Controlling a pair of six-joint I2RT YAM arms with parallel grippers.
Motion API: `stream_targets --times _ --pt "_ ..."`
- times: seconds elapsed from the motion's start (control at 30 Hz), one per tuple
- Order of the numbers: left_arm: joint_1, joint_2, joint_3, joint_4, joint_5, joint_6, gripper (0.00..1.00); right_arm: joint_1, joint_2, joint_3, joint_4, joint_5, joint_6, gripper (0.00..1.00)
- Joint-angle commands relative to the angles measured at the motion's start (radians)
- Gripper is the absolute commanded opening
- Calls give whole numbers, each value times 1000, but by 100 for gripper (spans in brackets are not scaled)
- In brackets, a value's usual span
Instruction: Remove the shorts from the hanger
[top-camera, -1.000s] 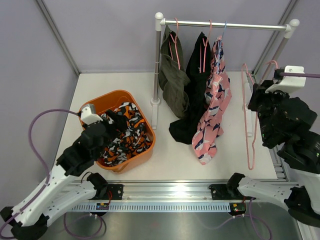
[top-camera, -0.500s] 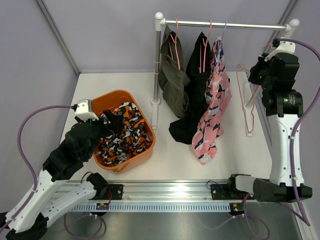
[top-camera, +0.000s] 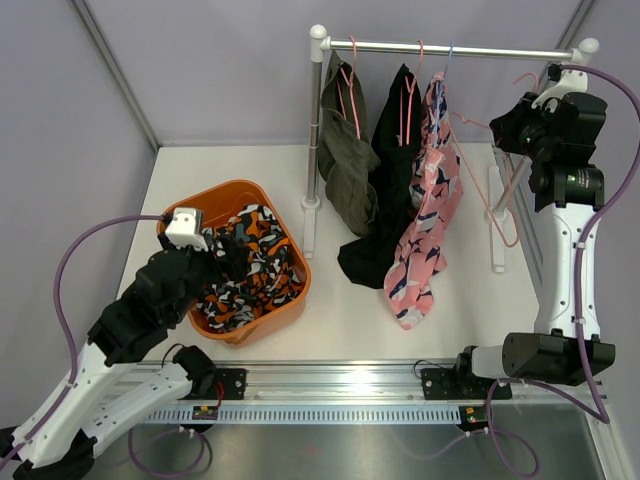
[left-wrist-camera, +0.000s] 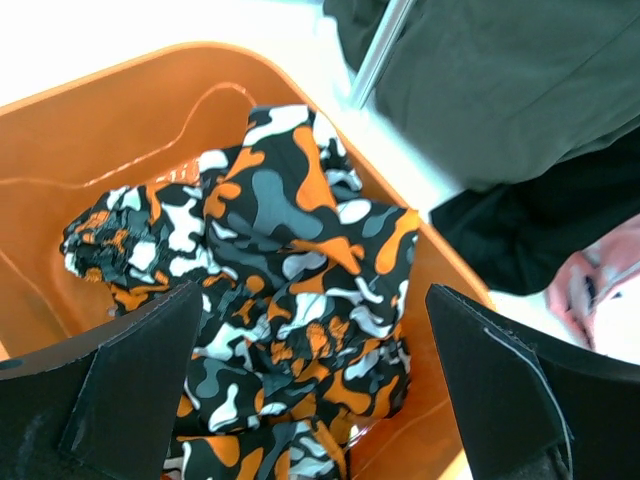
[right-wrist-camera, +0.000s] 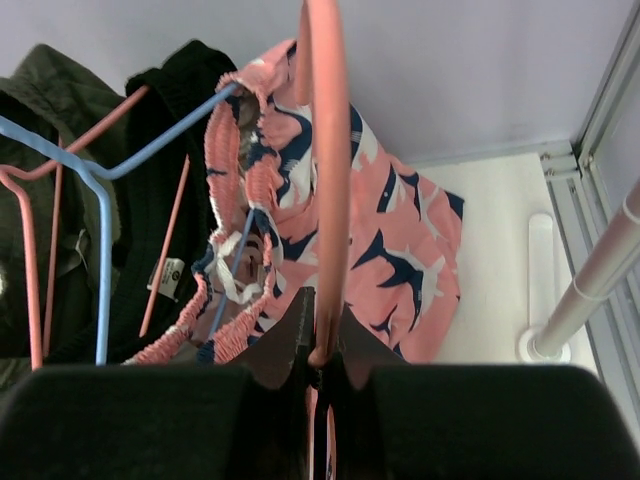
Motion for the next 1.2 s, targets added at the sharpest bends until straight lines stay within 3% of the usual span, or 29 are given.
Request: stream_targets --times 0.0,0.4,0.8,1.17 --pt "3 -14 -32 0 25 39 99 -6 -13 29 120 -35 -24 0" --pt "3 -45 -83 -9 11 62 99 -6 12 84 183 54 -44 0" --pt "3 -30 -89 -13 12 59 99 -6 228 331 103 111 -55 0" --pt "3 -21 -89 -17 17 56 99 -6 316 360 73 126 -42 0"
